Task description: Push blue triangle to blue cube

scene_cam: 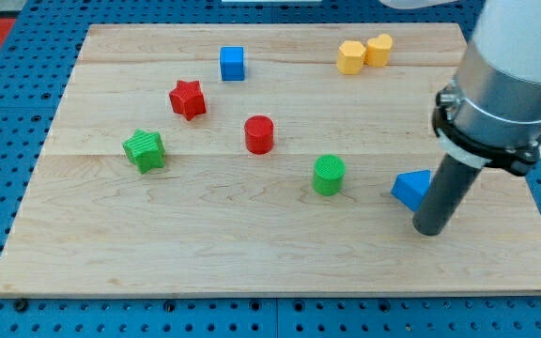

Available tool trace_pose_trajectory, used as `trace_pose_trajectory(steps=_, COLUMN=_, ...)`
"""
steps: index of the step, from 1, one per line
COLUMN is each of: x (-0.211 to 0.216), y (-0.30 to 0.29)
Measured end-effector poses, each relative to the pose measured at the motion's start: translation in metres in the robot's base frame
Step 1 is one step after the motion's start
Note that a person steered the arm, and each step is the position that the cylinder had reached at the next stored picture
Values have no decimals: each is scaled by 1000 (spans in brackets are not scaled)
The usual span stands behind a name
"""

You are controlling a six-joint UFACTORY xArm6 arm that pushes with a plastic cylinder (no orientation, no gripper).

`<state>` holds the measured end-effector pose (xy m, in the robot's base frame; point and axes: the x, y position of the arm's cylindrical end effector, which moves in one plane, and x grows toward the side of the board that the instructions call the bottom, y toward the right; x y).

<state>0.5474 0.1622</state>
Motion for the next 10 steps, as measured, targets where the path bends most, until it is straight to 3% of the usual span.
trace_pose_trajectory(steps=2, x=11, y=11)
trace_pose_trajectory(steps=3, x=6, y=44)
trace_pose_trajectory(steps=5, x=-66, y=-14)
trace_pose_trajectory(steps=6, x=-108, y=-71)
trace_pose_trajectory(steps=7, x=-122, y=-138)
trace_pose_trajectory(steps=8, x=-132, y=-162)
trace_pose_trajectory(steps=10, x=-210, y=-191)
